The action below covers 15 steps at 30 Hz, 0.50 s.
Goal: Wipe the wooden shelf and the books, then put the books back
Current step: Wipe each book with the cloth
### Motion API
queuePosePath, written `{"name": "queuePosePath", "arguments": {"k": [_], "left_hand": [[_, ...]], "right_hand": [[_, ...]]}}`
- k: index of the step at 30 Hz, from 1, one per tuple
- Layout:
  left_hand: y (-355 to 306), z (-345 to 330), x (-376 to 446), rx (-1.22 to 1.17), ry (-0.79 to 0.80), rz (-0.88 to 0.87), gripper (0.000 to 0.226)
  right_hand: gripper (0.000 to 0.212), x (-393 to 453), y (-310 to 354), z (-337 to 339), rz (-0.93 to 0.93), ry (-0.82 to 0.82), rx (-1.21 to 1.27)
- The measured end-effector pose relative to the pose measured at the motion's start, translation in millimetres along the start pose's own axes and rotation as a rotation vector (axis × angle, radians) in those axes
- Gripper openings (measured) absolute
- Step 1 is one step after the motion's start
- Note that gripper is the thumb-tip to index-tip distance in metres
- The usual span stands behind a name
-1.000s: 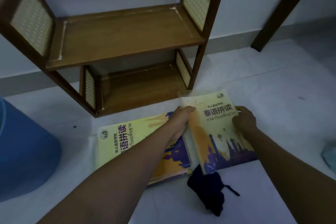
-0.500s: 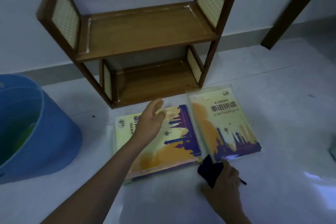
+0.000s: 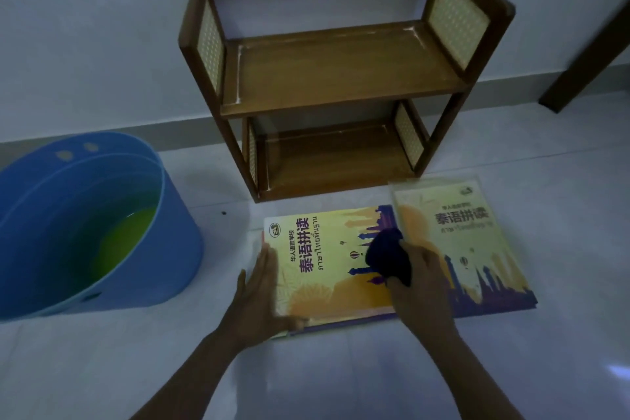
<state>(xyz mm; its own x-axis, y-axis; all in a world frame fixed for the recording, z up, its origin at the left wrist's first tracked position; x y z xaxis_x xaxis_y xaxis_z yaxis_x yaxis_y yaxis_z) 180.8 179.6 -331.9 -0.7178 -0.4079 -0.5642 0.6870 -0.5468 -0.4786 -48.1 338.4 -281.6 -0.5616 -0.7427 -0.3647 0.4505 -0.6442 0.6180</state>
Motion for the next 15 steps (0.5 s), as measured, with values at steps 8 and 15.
{"name": "queuePosePath", "arguments": {"k": [8, 15], "left_hand": [[-0.5, -9.4, 7.9, -0.215, -0.076, -0.030, 0.139], [0.3, -9.8, 11.3, -0.192, -0.099, -0.034, 0.144]], "right_hand": [[0.081, -9.3, 48.6, -105.4, 0.473, 0.099, -0.474], [0.062, 103.6, 27.7, -50.8, 0.113, -0.071, -0.413]]}}
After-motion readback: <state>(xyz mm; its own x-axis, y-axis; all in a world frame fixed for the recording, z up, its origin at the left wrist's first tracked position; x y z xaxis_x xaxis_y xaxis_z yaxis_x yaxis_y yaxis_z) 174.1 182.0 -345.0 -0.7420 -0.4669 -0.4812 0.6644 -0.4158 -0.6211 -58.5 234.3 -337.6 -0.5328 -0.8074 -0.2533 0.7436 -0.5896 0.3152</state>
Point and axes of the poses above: each hand's wrist, its own x-axis towards the middle knuckle, its own z-axis out of the back of the hand, y = z × x, the point moved 1 cm from there along x, towards the middle knuckle, and after that the axes turned 15 degrees about y, right-handed, at the moved point
